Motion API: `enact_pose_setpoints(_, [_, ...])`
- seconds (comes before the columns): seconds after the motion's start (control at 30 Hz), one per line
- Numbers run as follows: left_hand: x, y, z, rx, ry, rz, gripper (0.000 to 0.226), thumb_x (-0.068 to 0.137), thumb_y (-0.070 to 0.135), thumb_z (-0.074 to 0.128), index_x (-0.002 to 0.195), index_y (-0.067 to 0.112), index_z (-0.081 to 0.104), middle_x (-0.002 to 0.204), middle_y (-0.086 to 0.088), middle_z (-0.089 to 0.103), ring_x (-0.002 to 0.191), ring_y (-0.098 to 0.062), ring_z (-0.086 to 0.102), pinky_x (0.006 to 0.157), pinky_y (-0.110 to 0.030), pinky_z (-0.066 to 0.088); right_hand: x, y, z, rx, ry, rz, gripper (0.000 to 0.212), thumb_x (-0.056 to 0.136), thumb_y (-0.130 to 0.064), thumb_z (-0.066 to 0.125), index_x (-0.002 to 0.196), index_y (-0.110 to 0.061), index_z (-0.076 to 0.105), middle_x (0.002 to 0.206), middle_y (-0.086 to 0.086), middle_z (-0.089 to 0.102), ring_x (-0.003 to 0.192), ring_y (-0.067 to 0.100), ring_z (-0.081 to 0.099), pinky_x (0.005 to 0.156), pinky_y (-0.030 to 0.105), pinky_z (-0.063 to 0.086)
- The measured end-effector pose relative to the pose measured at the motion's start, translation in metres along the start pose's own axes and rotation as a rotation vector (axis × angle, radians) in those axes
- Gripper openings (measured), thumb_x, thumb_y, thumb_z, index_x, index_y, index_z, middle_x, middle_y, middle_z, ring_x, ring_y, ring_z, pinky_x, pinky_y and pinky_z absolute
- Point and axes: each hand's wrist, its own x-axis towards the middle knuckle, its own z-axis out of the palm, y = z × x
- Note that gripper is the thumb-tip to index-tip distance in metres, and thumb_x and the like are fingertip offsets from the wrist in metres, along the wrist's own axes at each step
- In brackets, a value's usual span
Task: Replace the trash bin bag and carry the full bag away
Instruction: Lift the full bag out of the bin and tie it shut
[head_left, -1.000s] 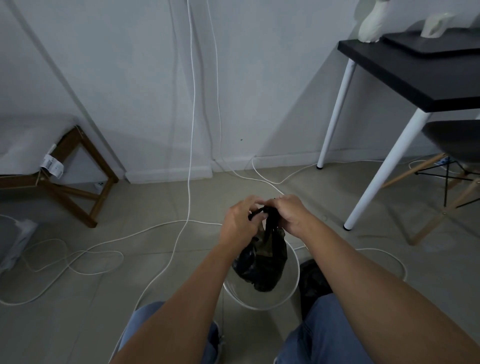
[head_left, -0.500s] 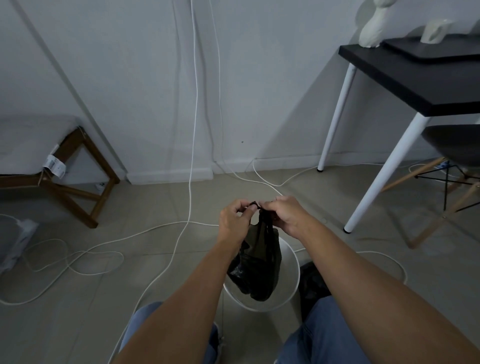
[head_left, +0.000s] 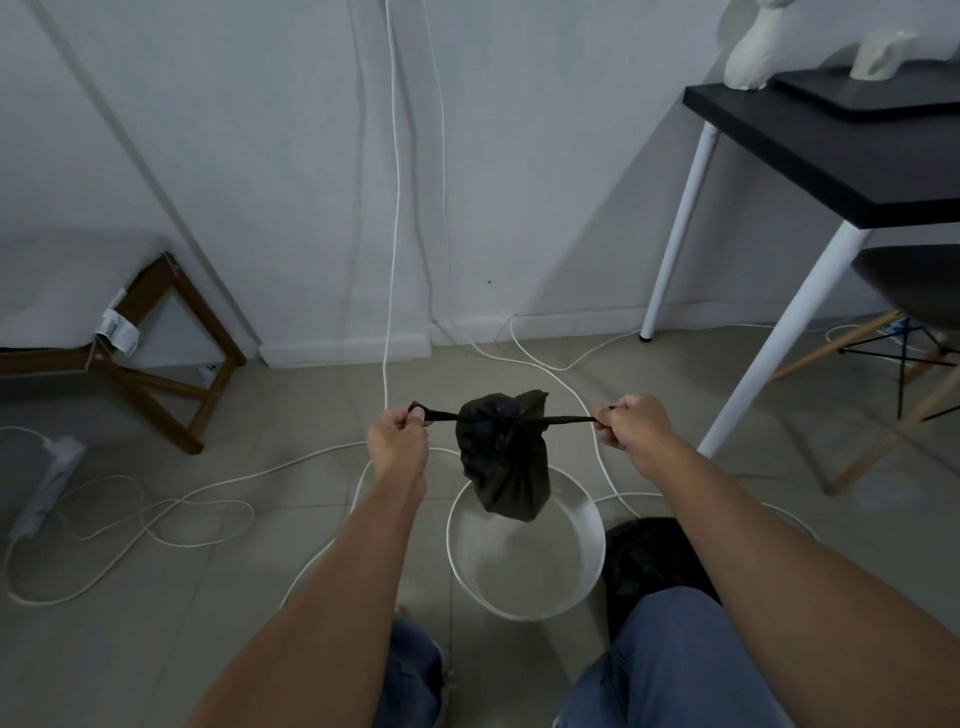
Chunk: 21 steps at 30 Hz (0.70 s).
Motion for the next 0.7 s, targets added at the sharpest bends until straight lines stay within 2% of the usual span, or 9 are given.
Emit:
enact_pose_setpoints(0.07, [0.004,0.0,-0.004,0.02,0.025,-0.008,0.015,0.099,0.013,0.059,0.104,0.002,0.069,0.09,-0.011,0.068,0.079,-0.019,0.058,0.069,-0.027,0.046,0.003,0.005,-0.005,-0.033,0.017,0.005,0.023,0.086,-0.004,0.065,0.07,-0.007,0.048,0.067,0.013,0.061,0.054,0.018,0.05,0.063,0.033,0.05])
enact_pose_setpoints(0.13, [0.008,0.001,-0.006,0.038,0.041,-0.012,0.013,0.099,0.013,0.059,0.1,0.004,0.069,0.091,-0.01,0.068,0.082,-0.02,0.058,0.071,-0.029,0.045,0.005,0.008,-0.01,-0.06,0.031,0.021,0.021,0.085,-0.006,0.066,0.071,-0.006,0.05,0.067,0.013,0.063,0.053,0.019,0.05,0.066,0.035,0.051])
enact_pose_setpoints(0.3, [0.015,0.003,-0.015,0.055,0.109,-0.008,0.017,0.098,0.011,0.06,0.105,0.0,0.07,0.09,-0.009,0.067,0.083,-0.021,0.058,0.075,-0.027,0.042,0.006,0.012,-0.019,-0.055,0.082,0.052,0.023,0.084,-0.002,0.066,0.066,-0.004,0.05,0.063,0.013,0.059,0.047,0.017,0.044,0.047,0.026,0.045])
enact_pose_setpoints(0.33, [0.016,0.004,-0.017,0.068,0.116,-0.002,0.017,0.098,0.011,0.06,0.104,0.0,0.07,0.09,-0.009,0.067,0.082,-0.021,0.057,0.075,-0.027,0.042,0.007,0.012,-0.021,-0.058,0.097,0.051,0.025,0.083,-0.002,0.066,0.064,-0.004,0.05,0.063,0.014,0.059,0.048,0.018,0.045,0.048,0.028,0.046])
enact_pose_setpoints(0.43, [0.019,0.008,-0.021,0.124,0.098,0.033,0.012,0.099,0.012,0.059,0.097,0.005,0.069,0.087,-0.01,0.065,0.08,-0.021,0.055,0.072,-0.028,0.04,0.008,0.009,-0.024,-0.066,0.127,0.024,0.025,0.08,-0.003,0.069,0.06,-0.006,0.054,0.072,0.021,0.064,0.055,0.025,0.051,0.067,0.038,0.05])
enact_pose_setpoints(0.47, [0.021,0.011,-0.022,0.126,0.088,0.049,0.012,0.099,0.013,0.059,0.095,0.006,0.068,0.085,-0.011,0.064,0.079,-0.021,0.055,0.071,-0.03,0.04,0.007,0.005,-0.023,-0.067,0.125,0.006,0.024,0.079,-0.004,0.069,0.06,-0.007,0.055,0.074,0.022,0.064,0.058,0.026,0.053,0.068,0.038,0.05])
enact_pose_setpoints(0.53, [0.025,0.02,-0.023,0.122,0.074,0.086,0.016,0.099,0.014,0.059,0.097,0.001,0.069,0.082,-0.011,0.062,0.077,-0.022,0.054,0.07,-0.032,0.041,0.005,-0.006,-0.022,-0.049,0.117,-0.033,0.024,0.08,-0.003,0.068,0.061,-0.009,0.054,0.073,0.02,0.064,0.058,0.024,0.054,0.063,0.037,0.049])
enact_pose_setpoints(0.6, [0.027,0.033,-0.024,0.11,0.071,0.128,0.017,0.099,0.015,0.058,0.101,0.002,0.069,0.079,-0.008,0.062,0.073,-0.021,0.054,0.067,-0.03,0.043,0.001,-0.021,-0.02,-0.001,0.097,-0.07,0.027,0.083,-0.005,0.067,0.062,-0.011,0.051,0.068,0.013,0.063,0.053,0.016,0.053,0.054,0.027,0.048])
enact_pose_setpoints(0.7, [0.025,0.061,-0.024,0.054,0.065,0.199,0.012,0.1,0.014,0.056,0.097,0.008,0.065,0.067,0.0,0.058,0.059,-0.011,0.052,0.051,-0.016,0.042,-0.007,-0.048,-0.015,0.041,0.057,-0.135,0.028,0.086,-0.011,0.067,0.065,-0.013,0.048,0.066,0.009,0.061,0.049,0.012,0.05,0.043,0.017,0.043])
